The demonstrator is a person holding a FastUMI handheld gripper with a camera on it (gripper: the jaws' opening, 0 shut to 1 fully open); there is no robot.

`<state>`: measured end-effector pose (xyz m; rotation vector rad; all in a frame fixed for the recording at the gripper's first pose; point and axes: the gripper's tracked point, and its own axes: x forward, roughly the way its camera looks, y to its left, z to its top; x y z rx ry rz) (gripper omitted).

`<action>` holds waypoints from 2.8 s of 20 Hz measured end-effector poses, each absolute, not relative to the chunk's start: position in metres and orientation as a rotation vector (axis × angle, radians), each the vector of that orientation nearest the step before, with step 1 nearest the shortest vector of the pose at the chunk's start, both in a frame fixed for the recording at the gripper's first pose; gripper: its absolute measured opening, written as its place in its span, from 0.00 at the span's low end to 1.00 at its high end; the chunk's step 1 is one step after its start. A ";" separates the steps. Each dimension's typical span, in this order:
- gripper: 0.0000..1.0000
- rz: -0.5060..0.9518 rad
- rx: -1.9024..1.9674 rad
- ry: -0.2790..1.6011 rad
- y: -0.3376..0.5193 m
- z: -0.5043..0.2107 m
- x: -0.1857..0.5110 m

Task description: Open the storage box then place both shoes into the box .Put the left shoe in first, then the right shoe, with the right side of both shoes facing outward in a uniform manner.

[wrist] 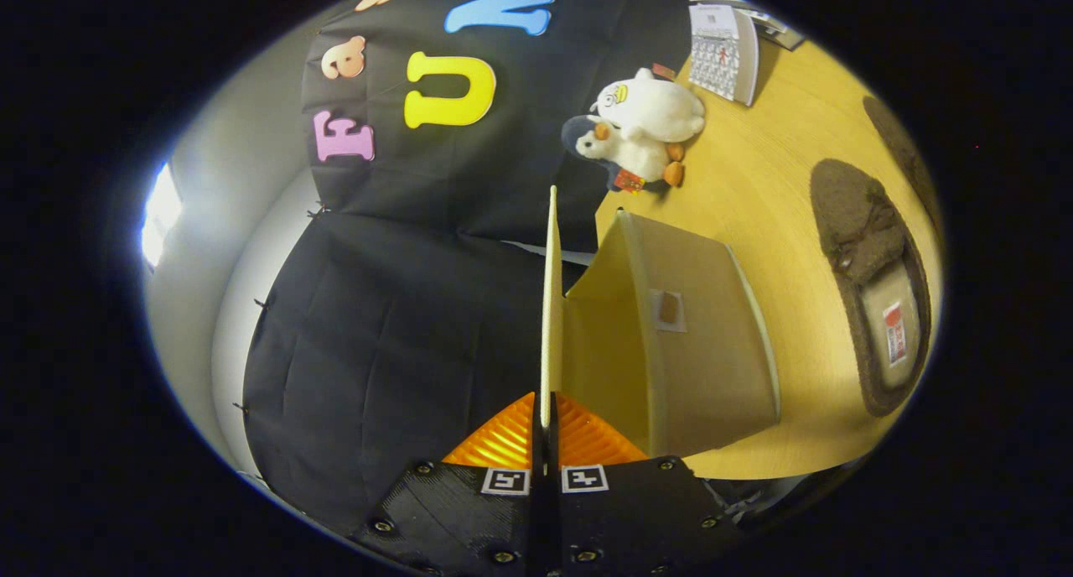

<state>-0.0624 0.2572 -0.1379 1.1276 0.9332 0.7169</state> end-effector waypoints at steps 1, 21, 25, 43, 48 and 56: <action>0.00 0.732 1.106 0.923 0.264 -0.127 -0.061; 0.11 0.807 0.626 0.787 0.435 -0.057 -0.073; 0.37 0.876 0.554 0.756 0.463 -0.050 -0.081; 0.97 0.588 0.237 0.472 0.272 -0.044 -0.028; 0.97 0.482 0.211 0.443 0.192 -0.057 -0.016; 0.97 0.377 0.169 0.529 0.099 -0.130 -0.007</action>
